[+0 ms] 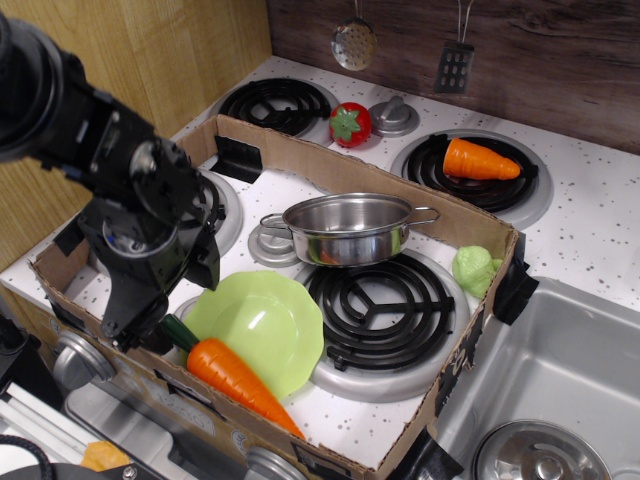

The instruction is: Take carrot off plate

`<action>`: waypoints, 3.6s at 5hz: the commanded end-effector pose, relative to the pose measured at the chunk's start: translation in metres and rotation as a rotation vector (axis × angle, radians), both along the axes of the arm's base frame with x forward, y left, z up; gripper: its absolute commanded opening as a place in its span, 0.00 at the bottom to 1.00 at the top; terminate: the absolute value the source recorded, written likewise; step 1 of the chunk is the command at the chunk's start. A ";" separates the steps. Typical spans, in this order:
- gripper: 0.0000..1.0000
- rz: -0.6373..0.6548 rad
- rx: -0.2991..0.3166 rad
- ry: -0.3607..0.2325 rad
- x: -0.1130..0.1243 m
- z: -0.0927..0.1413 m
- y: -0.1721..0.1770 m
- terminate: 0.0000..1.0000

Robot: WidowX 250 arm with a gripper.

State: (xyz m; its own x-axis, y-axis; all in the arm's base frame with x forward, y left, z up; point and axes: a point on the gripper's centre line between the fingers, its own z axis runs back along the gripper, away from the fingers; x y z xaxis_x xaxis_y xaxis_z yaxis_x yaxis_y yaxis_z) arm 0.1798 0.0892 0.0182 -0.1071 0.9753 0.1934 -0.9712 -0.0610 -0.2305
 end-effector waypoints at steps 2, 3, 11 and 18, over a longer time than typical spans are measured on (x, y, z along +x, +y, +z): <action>0.00 -0.020 0.031 -0.048 0.003 0.008 -0.006 0.00; 0.00 -0.028 0.035 -0.050 0.002 0.011 -0.006 0.00; 0.00 -0.564 0.022 0.084 0.091 0.077 0.019 0.00; 0.00 -0.914 0.163 0.094 0.130 0.073 -0.118 0.00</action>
